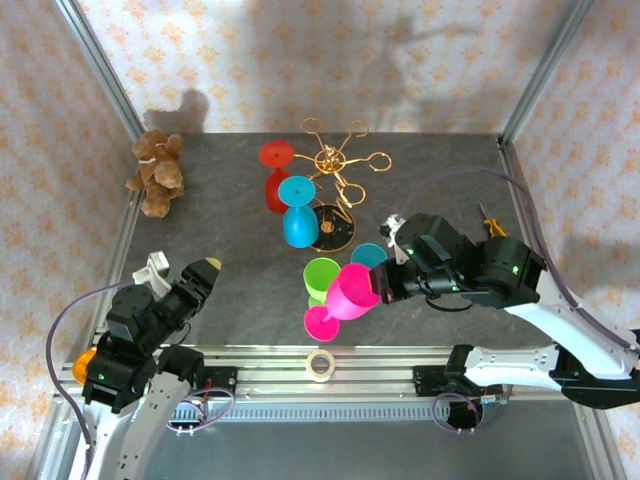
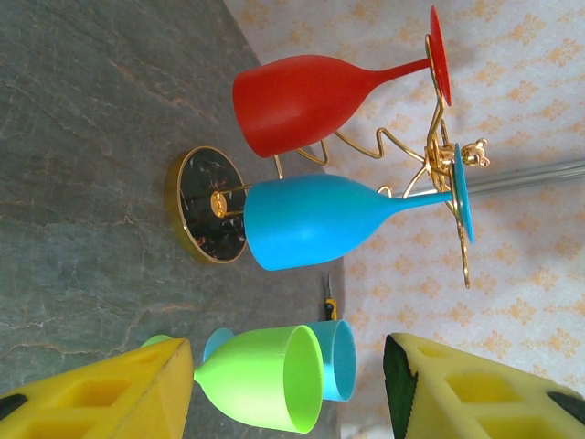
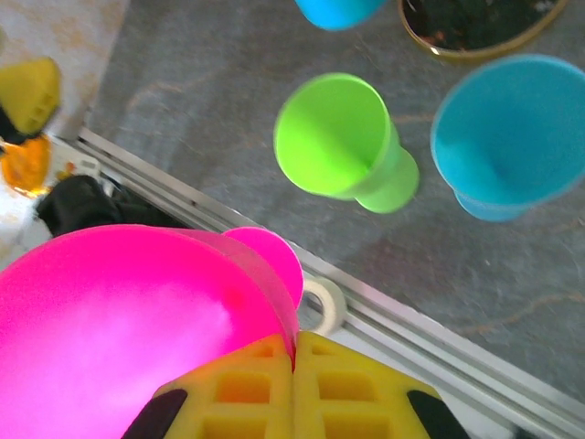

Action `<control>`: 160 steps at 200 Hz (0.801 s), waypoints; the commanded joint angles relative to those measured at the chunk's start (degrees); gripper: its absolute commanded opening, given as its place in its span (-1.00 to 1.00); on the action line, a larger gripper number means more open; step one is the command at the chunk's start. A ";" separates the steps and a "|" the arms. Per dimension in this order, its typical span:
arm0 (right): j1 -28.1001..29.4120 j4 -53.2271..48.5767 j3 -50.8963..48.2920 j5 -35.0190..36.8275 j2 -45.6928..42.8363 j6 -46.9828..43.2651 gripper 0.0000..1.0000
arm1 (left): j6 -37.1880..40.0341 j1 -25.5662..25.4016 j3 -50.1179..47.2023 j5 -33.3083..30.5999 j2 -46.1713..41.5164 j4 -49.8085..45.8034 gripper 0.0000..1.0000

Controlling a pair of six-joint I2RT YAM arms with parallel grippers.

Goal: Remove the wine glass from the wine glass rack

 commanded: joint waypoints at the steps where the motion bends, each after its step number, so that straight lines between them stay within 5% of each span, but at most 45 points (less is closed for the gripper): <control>1: 0.23 -3.88 -2.99 2.41 -1.69 1.37 -1.00 | 1.26 0.34 -0.11 -1.40 0.68 1.48 0.12; 160: 0.24 8.28 -21.69 13.24 -0.18 7.77 -1.00 | 2.39 0.37 -1.46 -2.10 2.42 2.22 0.12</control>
